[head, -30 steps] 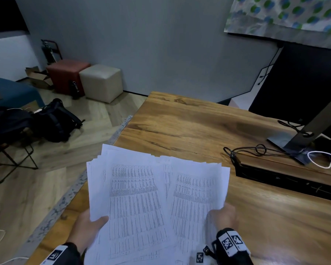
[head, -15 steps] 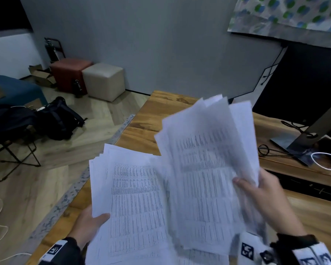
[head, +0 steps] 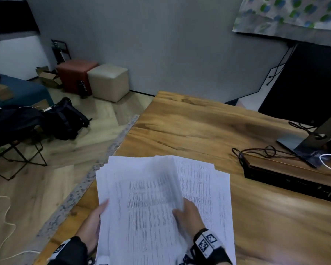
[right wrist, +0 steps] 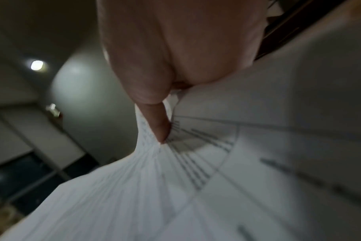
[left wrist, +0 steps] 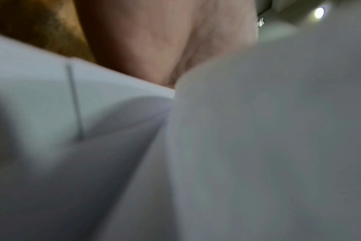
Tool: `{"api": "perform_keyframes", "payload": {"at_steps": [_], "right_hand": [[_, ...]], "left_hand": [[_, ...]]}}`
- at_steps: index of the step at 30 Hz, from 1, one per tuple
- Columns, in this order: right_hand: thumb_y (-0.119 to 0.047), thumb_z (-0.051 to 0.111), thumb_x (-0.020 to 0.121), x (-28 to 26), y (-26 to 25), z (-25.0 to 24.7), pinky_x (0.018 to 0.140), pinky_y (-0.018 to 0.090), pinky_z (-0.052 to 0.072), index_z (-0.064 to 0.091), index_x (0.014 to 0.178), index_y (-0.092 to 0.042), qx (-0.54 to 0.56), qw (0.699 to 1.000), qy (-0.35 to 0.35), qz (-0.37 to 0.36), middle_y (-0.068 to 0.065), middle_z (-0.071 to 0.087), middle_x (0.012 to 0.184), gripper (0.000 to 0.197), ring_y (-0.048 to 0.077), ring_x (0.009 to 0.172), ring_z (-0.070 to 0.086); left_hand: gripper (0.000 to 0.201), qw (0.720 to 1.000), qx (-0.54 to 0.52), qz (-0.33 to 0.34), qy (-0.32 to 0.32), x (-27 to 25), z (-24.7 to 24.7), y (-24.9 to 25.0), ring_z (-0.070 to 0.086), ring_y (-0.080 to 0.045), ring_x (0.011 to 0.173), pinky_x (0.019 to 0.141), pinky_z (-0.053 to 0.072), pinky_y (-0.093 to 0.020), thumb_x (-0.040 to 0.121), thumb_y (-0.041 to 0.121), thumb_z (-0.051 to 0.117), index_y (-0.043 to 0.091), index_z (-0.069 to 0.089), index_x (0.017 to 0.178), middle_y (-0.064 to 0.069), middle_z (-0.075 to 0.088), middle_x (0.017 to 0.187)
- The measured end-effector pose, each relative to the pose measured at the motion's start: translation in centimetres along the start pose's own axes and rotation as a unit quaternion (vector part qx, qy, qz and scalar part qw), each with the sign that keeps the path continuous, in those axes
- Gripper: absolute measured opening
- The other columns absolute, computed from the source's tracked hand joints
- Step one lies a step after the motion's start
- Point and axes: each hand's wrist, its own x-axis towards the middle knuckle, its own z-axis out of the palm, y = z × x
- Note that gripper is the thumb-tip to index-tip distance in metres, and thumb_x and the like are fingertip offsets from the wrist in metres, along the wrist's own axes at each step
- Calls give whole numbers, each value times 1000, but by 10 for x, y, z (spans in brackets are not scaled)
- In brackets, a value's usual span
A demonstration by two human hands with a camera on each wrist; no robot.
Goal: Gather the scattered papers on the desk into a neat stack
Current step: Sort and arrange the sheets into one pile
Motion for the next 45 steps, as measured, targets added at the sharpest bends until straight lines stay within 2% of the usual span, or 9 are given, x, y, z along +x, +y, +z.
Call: {"api": "perform_keyframes", "payload": {"at_steps": [2, 4, 6, 8, 12, 17, 22, 32, 45], "right_hand": [[-2, 44, 88, 0, 1, 8, 41, 20, 38, 53, 70, -19, -20, 1000, -2, 8, -2, 57, 65, 26, 10, 50, 47], [-21, 52, 90, -2, 0, 9, 46, 18, 41, 54, 66, -24, -30, 999, -15, 7, -7, 58, 63, 25, 10, 51, 50], [-49, 52, 90, 7, 8, -4, 59, 25, 47, 60, 69, -22, -53, 993, 99, 37, -6, 62, 69, 35, 14, 62, 58], [-56, 50, 91, 15, 20, -25, 77, 34, 50, 66, 103, -14, -153, 950, 240, 131, 7, 64, 108, 46, 25, 101, 60], [-61, 64, 81, 17, 41, -40, 102, 45, 44, 39, 139, -5, -244, 907, 238, 247, 14, 42, 142, 84, 31, 133, 42], [-40, 72, 84, 31, 41, -40, 99, 43, 46, 42, 133, -6, -143, 929, 216, 265, 13, 56, 132, 66, 31, 120, 56], [-8, 57, 88, 27, 52, -51, 62, 27, 49, 54, 83, -8, -78, 944, 261, 185, 11, 68, 94, 6, 27, 73, 59], [-13, 57, 94, 10, 63, -61, 87, 36, 55, 64, 110, -8, -229, 920, 262, 181, 10, 58, 119, 18, 28, 112, 53], [-20, 57, 94, 14, 56, -61, 95, 39, 47, 55, 123, -13, -205, 914, 228, 267, 12, 55, 127, 30, 30, 115, 53]], "left_hand": [[52, 999, -26, -19, -2, 2, -2, 0, 63, -37, 119, 99, 48, -53, 95, 54, 48, 18, 65, 128, -13, 71, 125], [48, 1000, 3, -17, -11, 5, -1, -4, 67, -39, 114, 96, 50, -55, 88, 38, 67, 14, 63, 129, -15, 72, 124], [58, 998, 59, 2, 24, 11, -6, -12, 71, -41, 104, 91, 54, -56, 70, 12, 85, 8, 64, 124, -19, 73, 119], [44, 993, 96, 18, 61, 13, -9, -18, 71, -41, 102, 92, 53, -59, 76, 0, 78, 10, 66, 117, -19, 72, 119], [30, 986, 124, 43, 101, 16, -10, -23, 69, -38, 101, 88, 55, -52, 84, -4, 71, 13, 67, 108, -15, 73, 114], [30, 983, 134, 56, 109, 14, -8, -23, 69, -37, 98, 77, 56, -43, 84, -7, 69, 10, 66, 108, -13, 72, 108], [29, 980, 146, 62, 120, 14, -4, -21, 68, -34, 94, 73, 54, -38, 85, -7, 68, 11, 65, 108, -10, 72, 101], [31, 976, 162, 60, 132, 21, -6, -21, 67, -38, 99, 92, 52, -52, 86, -8, 67, 7, 63, 113, -16, 70, 106], [27, 972, 180, 65, 138, 21, -8, -21, 68, -38, 99, 95, 51, -56, 85, -7, 69, 11, 66, 105, -16, 71, 108]]}}
